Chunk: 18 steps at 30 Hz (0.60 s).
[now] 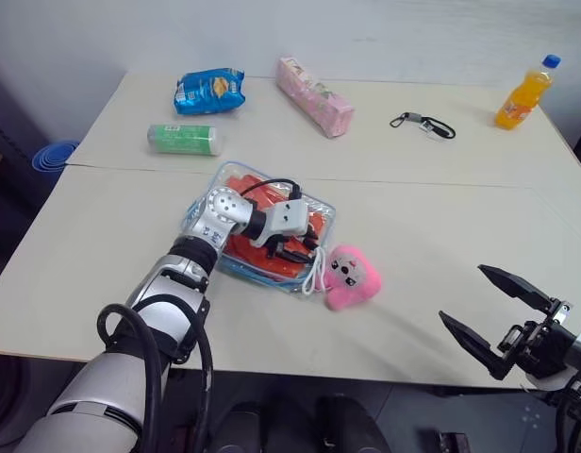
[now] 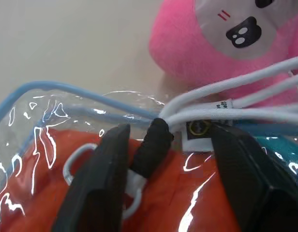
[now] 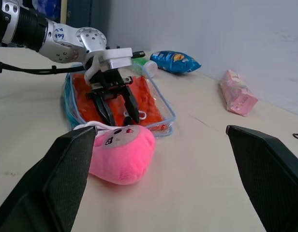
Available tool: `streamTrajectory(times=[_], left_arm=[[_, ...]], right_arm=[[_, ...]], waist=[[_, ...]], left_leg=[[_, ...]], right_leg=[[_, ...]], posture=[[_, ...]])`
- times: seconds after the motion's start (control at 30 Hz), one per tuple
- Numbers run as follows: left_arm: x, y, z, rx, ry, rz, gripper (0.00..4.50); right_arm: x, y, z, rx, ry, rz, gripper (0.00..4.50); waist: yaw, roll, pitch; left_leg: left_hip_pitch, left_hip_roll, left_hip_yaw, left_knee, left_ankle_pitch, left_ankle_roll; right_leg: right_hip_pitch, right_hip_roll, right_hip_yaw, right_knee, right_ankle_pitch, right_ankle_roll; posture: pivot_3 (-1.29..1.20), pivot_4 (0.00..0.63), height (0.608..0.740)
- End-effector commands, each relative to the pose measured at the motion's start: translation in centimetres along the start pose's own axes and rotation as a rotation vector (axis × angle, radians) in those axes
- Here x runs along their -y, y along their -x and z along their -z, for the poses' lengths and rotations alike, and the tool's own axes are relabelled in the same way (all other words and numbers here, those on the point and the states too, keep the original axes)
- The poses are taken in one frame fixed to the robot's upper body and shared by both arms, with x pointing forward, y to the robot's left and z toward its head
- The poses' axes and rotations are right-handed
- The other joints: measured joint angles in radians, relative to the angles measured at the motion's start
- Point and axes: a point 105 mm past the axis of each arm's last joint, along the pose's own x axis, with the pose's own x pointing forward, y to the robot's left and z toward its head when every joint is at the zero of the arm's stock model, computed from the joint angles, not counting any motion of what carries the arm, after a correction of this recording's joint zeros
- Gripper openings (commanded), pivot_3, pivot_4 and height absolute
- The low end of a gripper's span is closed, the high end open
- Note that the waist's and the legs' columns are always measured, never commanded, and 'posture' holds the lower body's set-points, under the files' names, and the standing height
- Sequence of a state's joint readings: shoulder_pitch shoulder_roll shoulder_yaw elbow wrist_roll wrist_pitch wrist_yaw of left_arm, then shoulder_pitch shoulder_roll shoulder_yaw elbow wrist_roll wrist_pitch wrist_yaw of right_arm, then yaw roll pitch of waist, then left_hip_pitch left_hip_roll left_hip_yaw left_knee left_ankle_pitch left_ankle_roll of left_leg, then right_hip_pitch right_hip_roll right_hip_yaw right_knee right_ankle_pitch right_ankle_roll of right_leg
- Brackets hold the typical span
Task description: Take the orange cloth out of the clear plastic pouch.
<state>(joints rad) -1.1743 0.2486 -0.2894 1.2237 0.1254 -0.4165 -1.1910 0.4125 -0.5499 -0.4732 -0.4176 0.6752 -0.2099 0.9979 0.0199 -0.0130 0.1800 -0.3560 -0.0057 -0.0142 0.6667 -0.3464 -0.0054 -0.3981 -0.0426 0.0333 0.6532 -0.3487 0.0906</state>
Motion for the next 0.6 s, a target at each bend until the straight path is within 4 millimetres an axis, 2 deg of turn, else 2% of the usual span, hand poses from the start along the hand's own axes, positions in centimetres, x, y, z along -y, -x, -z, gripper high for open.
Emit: streamTrajectory(times=[0.03,0.17,0.2,0.3,0.4,0.5,0.53,0.6], left_arm=[[-0.6,0.8,-0.1,0.016,0.029,-0.039,1.41],[-1.2,2.3,-1.1,0.194,0.109,-0.105,0.16],[-1.4,2.8,-1.4,0.254,0.139,-0.122,0.07],[-1.9,6.8,-2.1,0.514,0.255,-0.227,0.07],[-1.8,9.9,-1.4,0.572,0.291,-0.356,0.07],[-2.0,17.0,0.9,0.65,0.404,-0.774,0.07],[-1.7,18.6,1.4,0.65,0.428,-0.878,0.07],[0.9,22.2,3.4,0.604,0.487,-1.097,0.07]], right_arm=[[0.3,-0.3,-0.4,0.008,0.012,0.003,4.5],[0.5,-0.9,-0.2,0.019,0.009,-0.003,4.5],[0.5,-1.0,-0.2,0.024,0.008,-0.007,4.5],[0.2,-2.2,-0.2,0.057,-0.025,-0.052,4.5],[-0.2,-3.4,-0.3,0.088,-0.046,-0.094,4.5],[-1.5,-5.7,-0.8,0.155,-0.073,-0.195,4.5],[-2.0,-6.2,-0.9,0.165,-0.08,-0.226,4.5],[-2.8,-7.4,-1.3,0.204,-0.09,-0.279,4.5]], waist=[[0.001,0.0,0.0],[-0.001,0.0,0.0],[-0.001,0.0,0.0],[-0.008,0.0,0.0],[-0.026,0.0,0.0],[-0.031,0.0,0.0],[-0.036,0.0,0.0],[-0.043,0.0,0.0]], left_leg=[[0.0,0.0,0.0,0.0,0.0,0.0],[0.0,0.0,0.0,0.0,0.001,-0.001],[0.0,0.0,0.0,0.001,0.001,-0.001],[0.0,0.001,0.0,0.001,0.001,-0.002],[0.001,0.002,-0.001,0.0,0.002,-0.003],[0.001,0.002,-0.002,0.001,0.002,-0.004],[0.0,0.002,-0.002,0.001,0.002,-0.004],[0.0,0.002,-0.003,0.0,0.003,-0.004]], right_leg=[[0.0,0.0,0.0,0.0,0.0,0.0],[0.0,0.0,0.0,0.001,0.0,0.0],[0.0,0.0,0.0,0.001,0.0,0.0],[0.0,0.0,-0.001,0.004,0.0,0.0],[-0.001,0.0,0.0,0.006,0.0,0.0],[-0.002,0.0,0.0,0.006,0.0,0.0],[-0.002,0.0,0.0,0.006,0.0,0.0],[-0.003,-0.001,0.0,0.006,0.0,0.0]], posture=[[0.0,0.15,0.74],[0.0,0.15,0.74],[0.0,0.15,0.74],[0.0,0.15,0.74],[0.0,0.15,0.74],[0.0,0.15,0.74],[0.0,0.15,0.74],[0.0,0.15,0.74]])
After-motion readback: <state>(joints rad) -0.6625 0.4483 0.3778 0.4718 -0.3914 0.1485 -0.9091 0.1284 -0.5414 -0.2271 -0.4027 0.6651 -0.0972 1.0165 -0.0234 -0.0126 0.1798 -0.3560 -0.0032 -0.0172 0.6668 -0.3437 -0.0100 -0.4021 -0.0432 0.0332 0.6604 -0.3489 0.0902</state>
